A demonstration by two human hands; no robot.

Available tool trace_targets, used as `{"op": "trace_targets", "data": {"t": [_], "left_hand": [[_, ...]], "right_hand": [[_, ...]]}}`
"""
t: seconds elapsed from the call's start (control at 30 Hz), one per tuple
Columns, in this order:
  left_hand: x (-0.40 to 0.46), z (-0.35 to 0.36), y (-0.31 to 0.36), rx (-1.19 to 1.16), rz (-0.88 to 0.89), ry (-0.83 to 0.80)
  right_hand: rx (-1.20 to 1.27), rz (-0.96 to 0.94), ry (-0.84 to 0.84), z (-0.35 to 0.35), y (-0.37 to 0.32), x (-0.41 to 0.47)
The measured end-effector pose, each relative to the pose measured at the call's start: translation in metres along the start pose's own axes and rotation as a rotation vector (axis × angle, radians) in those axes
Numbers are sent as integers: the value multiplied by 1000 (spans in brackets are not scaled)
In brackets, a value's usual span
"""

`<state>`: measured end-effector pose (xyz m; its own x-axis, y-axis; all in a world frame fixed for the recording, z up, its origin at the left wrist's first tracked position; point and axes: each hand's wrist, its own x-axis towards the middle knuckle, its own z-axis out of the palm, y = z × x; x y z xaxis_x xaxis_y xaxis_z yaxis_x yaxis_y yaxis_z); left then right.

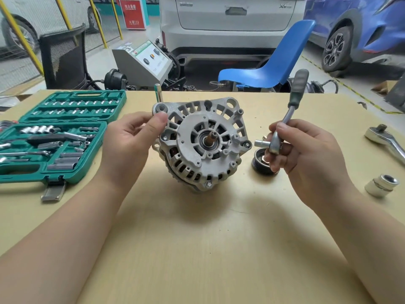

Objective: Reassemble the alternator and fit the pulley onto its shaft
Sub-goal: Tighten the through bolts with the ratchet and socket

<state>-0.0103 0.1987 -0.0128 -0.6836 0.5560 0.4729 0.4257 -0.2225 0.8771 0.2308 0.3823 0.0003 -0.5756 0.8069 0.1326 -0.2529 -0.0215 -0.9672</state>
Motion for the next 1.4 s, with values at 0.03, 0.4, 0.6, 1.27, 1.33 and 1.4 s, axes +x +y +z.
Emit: {"op": "trace_targets", "data": {"t": [0.03,0.4,0.6,1.27,1.33,1.4], "left_hand": [[1,-3,1,8,-6,-11],[-16,13,12,383,113,186],[-27,21,6,238,68,139],[-25,21,-1,210,104,111],[-25,21,-3,232,118,110],[-25,21,-4,247,133,107]], "right_hand": [[-1,3,0,0,0,0],[-30,37,29,-2,6,5],[-45,38,61,-4,9,9],[18,83,87,-10,14,14],[10,82,87,-9,14,14],[-9,68,80,-8,13,14]]}}
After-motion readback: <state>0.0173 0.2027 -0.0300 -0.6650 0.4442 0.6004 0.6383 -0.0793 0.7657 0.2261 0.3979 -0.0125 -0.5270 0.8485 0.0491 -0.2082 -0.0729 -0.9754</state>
